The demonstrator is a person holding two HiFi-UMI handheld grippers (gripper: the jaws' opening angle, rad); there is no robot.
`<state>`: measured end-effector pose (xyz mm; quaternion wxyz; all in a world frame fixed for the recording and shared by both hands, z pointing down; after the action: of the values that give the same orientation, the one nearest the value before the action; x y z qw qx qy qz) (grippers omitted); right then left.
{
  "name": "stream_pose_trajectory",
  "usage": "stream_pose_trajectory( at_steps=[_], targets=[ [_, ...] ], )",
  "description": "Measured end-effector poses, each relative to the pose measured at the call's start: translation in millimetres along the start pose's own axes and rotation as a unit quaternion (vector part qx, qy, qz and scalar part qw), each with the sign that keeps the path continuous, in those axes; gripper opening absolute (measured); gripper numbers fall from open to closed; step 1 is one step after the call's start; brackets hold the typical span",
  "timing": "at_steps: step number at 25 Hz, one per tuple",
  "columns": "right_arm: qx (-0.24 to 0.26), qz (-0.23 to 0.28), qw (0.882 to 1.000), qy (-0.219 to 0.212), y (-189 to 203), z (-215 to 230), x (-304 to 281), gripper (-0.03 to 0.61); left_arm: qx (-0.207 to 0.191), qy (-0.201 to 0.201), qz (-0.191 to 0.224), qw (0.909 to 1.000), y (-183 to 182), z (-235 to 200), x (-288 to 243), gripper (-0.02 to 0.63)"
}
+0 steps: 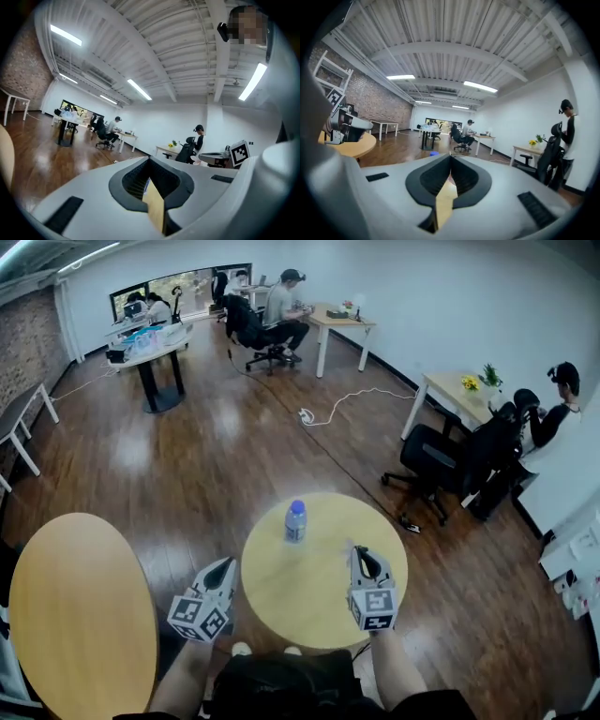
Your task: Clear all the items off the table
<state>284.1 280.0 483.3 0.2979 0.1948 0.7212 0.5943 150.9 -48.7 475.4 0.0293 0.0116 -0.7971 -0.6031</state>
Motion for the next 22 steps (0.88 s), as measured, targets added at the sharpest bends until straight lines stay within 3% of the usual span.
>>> stream_pose_trajectory(
  at_steps=[5,11,15,22],
  targets=[
    [-0.032,0.005,0.996,0.078,15.4,37.4,36.8,0.003,-0.008,0.084,-0.036,0.9958,15.2,32.9,-53.7,0.002],
    [-0.051,-0.032,0.987,0.147,41.0,54.4,57.7,0.003,-0.02,0.133,-0.056,0.9893,29.6,40.8,-90.1,0.002],
    [-0.071,-0.068,0.984,0.148,65.7,50.4,56.5,0.003,-0.018,0.134,-0.09,0.9867,45.9,33.6,-92.5,0.002],
    [-0.092,-0.131,0.981,0.113,108.4,37.0,32.9,0.005,-0.015,0.097,-0.155,0.983,73.0,7.4,-82.5,0.002]
  ],
)
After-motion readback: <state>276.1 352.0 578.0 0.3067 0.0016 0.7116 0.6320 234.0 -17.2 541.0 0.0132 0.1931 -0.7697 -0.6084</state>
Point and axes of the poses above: the fingertips, and each gripper's own axes: x backward along the fingers, z to its right, y out of its underside, the point moved 9 cm from there along x, backward along the fingers, and after that the axes turned 6 degrees about -y, right-handed, at the moved point
